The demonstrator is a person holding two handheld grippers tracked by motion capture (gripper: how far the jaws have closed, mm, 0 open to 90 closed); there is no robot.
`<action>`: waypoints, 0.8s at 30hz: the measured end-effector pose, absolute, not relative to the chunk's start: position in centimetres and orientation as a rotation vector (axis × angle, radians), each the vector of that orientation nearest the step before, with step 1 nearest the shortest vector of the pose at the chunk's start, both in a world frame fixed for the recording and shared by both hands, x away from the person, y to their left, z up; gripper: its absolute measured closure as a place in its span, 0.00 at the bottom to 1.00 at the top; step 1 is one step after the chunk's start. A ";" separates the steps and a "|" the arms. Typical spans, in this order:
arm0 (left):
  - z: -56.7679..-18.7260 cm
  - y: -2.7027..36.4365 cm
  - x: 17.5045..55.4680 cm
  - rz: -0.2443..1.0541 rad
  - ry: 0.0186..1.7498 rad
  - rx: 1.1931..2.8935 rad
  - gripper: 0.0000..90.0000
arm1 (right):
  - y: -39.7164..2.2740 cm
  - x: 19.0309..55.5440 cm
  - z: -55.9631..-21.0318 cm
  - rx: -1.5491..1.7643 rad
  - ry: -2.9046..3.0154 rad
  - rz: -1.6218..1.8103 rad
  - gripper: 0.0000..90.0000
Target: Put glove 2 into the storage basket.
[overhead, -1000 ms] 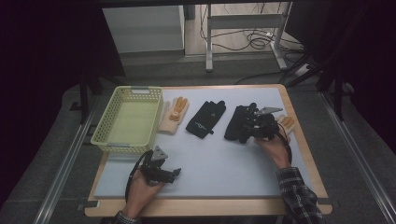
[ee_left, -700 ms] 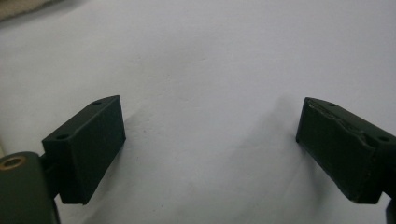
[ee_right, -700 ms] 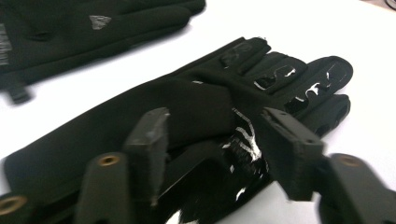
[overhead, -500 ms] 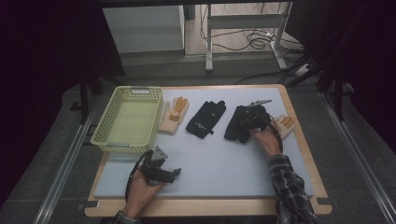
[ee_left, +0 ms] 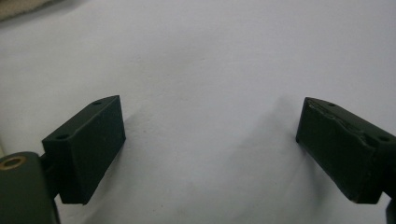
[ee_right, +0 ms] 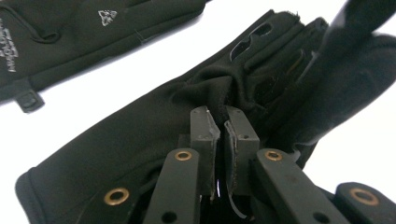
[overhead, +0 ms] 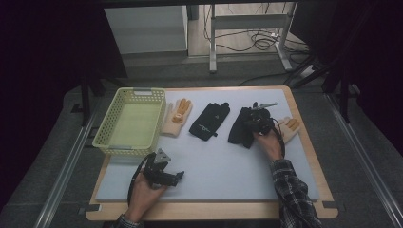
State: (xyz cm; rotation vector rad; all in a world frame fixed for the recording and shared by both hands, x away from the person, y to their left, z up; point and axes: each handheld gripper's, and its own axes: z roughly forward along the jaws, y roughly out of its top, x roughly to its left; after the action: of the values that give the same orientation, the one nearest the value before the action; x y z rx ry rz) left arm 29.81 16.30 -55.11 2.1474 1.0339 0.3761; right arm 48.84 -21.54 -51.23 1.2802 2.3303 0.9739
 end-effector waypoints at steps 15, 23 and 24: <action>-55.1 16.3 29.8 0.376 1.033 2.150 0.09 | -20.6 41.2 -46.4 1.157 2.366 1.275 0.92; -55.1 16.3 29.8 0.376 1.035 2.146 0.09 | -17.0 34.8 -47.5 1.069 2.477 1.356 0.91; -55.1 16.3 29.8 0.377 1.035 2.147 0.09 | -16.6 34.3 -48.0 1.067 2.479 1.359 0.91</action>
State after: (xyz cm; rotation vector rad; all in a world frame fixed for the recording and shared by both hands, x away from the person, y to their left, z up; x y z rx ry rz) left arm 29.79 16.29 -55.11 2.1469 1.0347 0.3765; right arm 34.27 -16.65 -48.05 1.0672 2.4789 1.3591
